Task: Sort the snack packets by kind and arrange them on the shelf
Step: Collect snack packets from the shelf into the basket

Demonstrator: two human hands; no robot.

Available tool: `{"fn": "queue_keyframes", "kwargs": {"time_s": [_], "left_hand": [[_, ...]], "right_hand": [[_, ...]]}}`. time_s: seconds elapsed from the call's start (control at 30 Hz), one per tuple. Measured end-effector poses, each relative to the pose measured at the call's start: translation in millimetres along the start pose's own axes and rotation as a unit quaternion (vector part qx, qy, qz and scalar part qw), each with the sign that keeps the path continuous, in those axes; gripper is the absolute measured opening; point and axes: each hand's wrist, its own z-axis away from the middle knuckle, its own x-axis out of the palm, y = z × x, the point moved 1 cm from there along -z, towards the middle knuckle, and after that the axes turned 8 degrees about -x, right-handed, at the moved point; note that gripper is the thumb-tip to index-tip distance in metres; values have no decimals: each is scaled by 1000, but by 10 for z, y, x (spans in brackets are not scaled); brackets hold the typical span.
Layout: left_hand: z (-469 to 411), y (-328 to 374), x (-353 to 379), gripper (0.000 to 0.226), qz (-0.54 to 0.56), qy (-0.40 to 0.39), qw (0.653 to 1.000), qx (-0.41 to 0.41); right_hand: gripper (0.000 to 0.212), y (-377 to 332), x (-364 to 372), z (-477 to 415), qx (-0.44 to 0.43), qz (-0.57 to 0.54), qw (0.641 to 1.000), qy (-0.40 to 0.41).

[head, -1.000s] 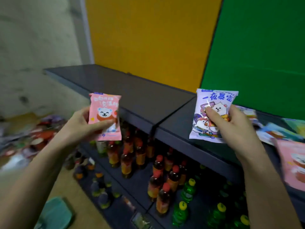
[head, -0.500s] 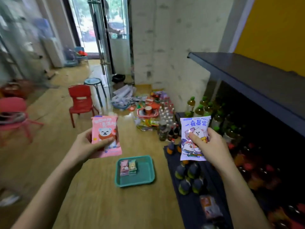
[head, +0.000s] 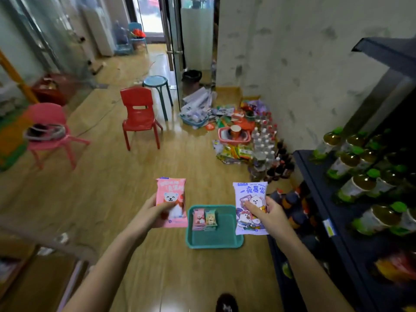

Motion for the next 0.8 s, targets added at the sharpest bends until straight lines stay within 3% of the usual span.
{"fn": "queue_keyframes", "kwargs": {"time_s": [0.17, 0.27, 0.43, 0.6, 0.73, 0.8], "left_hand": [[-915, -225, 98, 22, 12, 15, 997, -81], [-1575, -497, 116, 7, 16, 20, 993, -116], [-2492, -973, 122, 10, 6, 23, 983, -183], [-3620, -1803, 240, 24, -20, 37, 974, -223], [-4503, -2736, 362, 16, 5, 54, 970, -239], [-4922, -3199, 402, 16, 4, 45, 969, -244]], "right_hand": [[22, 470, 161, -791, 52, -2, 998, -30], [24, 822, 312, -1333, 86, -11, 995, -40], [31, 1514, 640, -2064, 158, -6, 987, -39], [31, 2678, 949, -2782, 200, 20, 979, -16], [15, 3897, 1222, -3294, 217, 33, 976, 4], [19, 4493, 1352, -3526, 221, 39, 974, 7]]}}
